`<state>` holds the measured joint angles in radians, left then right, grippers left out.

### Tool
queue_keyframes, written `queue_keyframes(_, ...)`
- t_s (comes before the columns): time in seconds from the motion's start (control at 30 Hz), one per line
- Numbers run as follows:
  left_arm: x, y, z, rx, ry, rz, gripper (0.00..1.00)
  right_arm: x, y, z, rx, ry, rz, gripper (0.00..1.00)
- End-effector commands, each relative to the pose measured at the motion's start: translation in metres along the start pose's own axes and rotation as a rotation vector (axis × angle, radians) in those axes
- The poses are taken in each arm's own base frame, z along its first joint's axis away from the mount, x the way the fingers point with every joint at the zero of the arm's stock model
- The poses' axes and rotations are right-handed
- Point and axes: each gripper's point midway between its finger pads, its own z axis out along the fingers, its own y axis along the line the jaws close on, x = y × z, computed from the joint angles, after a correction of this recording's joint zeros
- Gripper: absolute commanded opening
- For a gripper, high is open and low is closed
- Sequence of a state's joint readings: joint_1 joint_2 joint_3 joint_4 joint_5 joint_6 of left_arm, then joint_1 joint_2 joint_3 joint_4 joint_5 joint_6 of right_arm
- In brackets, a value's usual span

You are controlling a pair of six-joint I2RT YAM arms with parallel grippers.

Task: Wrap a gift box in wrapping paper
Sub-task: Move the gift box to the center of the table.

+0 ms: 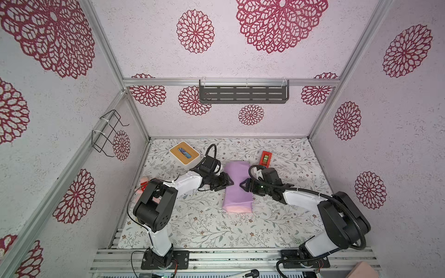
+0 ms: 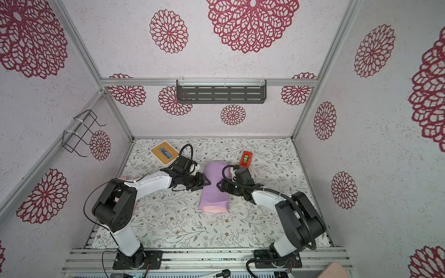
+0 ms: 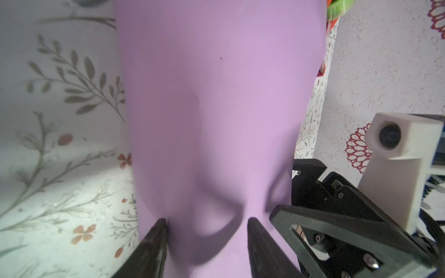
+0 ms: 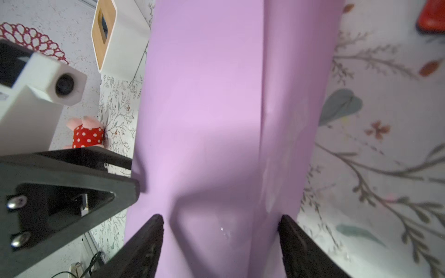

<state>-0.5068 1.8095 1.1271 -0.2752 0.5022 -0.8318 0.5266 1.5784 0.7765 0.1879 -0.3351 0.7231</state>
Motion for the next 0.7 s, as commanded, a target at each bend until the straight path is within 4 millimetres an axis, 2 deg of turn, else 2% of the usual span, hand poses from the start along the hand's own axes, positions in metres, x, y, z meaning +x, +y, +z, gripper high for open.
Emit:
queue_keyframes(0.0, -0.017, -0.008, -0.005, 0.013, -0.041, 0.042, 0.60, -0.049, 0.034, 0.001, -0.092, -0.091, -0.077, 0.77)
queue_keyframes(0.1, -0.024, -0.001, -0.014, -0.010, -0.072, 0.038, 0.71, -0.062, 0.029, 0.005, -0.052, -0.078, -0.110, 0.81)
queue_keyframes(0.17, -0.025, 0.003, -0.025, -0.026, -0.104, 0.045, 0.78, -0.058, 0.021, 0.000, -0.008, -0.057, -0.138, 0.88)
queue_keyframes(0.27, -0.015, 0.012, -0.044, -0.053, -0.145, 0.078, 0.85, -0.037, 0.002, -0.020, 0.085, -0.036, -0.188, 0.95)
queue_keyframes(0.37, 0.009, 0.013, -0.051, -0.016, -0.145, 0.094, 0.89, -0.010, 0.002, -0.039, 0.082, -0.009, -0.255, 0.98)
queue_keyframes(0.5, 0.040, 0.010, -0.044, 0.000, -0.129, 0.136, 0.90, 0.016, 0.003, -0.044, 0.082, 0.051, -0.333, 0.98)
queue_keyframes(0.67, 0.047, 0.005, -0.025, -0.007, -0.102, 0.166, 0.88, 0.023, -0.009, -0.034, 0.112, 0.084, -0.364, 0.89)
